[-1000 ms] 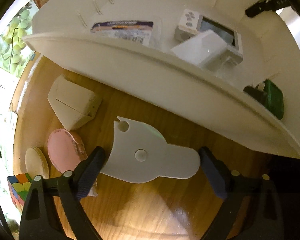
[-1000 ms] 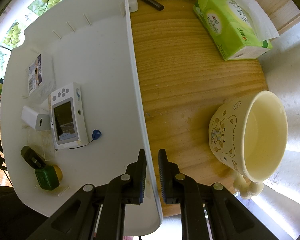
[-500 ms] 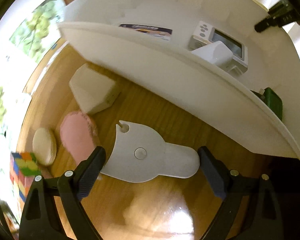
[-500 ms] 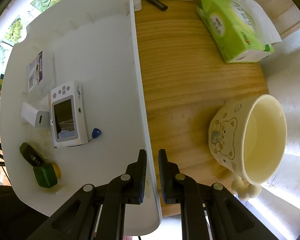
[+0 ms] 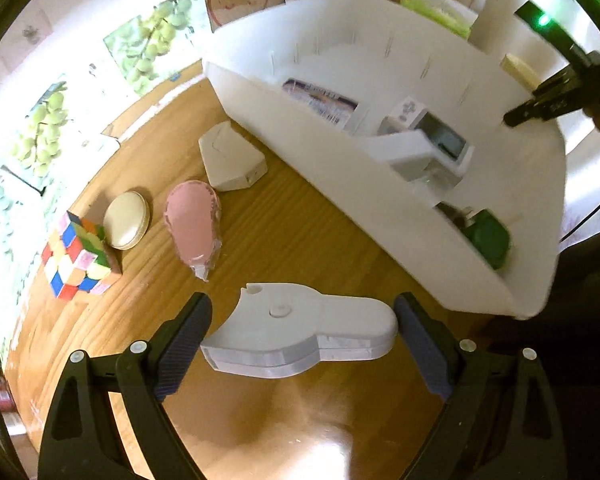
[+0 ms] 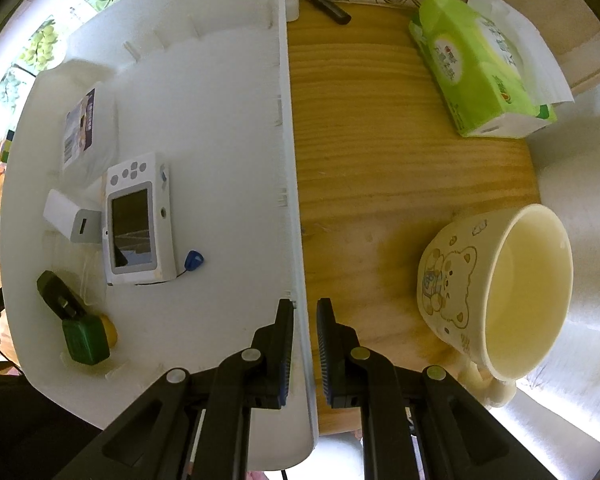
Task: Organize rigid objects
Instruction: 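Lift the white plastic piece with the left gripper and carry it over the tray, then lower the white plastic piece into the tray and open the left gripper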
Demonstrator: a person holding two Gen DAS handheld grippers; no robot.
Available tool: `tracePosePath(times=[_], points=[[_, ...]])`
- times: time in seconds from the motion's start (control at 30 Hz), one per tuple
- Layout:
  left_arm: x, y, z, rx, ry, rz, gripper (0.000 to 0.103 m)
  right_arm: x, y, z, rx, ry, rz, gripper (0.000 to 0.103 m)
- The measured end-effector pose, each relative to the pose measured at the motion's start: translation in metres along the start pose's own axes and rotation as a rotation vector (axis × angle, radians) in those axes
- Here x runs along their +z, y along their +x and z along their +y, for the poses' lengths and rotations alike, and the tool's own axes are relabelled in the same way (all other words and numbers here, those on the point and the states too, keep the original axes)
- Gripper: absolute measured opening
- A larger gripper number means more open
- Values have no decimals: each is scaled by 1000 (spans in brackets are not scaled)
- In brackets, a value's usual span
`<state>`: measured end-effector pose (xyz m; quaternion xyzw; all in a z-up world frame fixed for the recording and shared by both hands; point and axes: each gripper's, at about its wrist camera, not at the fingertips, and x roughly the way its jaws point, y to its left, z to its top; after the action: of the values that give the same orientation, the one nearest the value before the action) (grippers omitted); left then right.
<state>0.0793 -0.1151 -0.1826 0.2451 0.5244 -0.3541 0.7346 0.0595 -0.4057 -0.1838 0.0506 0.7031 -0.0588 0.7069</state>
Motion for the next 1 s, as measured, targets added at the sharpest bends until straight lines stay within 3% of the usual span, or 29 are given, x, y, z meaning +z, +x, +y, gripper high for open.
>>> tracePosePath(times=[0.4, 0.6, 0.63, 0.67, 1.0], points=[[34, -48, -51, 13, -40, -92, 93, -2, 0, 8, -9, -60, -6, 13], [60, -49, -62, -60, -128, -110, 93, -6, -2, 14, -14, -91, -15, 13], [64, -49, -66, -67, -136, -120, 81, -7, -1, 15, -14, -95, -17, 13], [67, -50, -69, -71, -141, -121, 79, -8, -1, 16, -16, -101, -18, 13], [97, -40, -91, -56, -214, -138, 79, -13, 7, 25, -15, -155, -11, 15]])
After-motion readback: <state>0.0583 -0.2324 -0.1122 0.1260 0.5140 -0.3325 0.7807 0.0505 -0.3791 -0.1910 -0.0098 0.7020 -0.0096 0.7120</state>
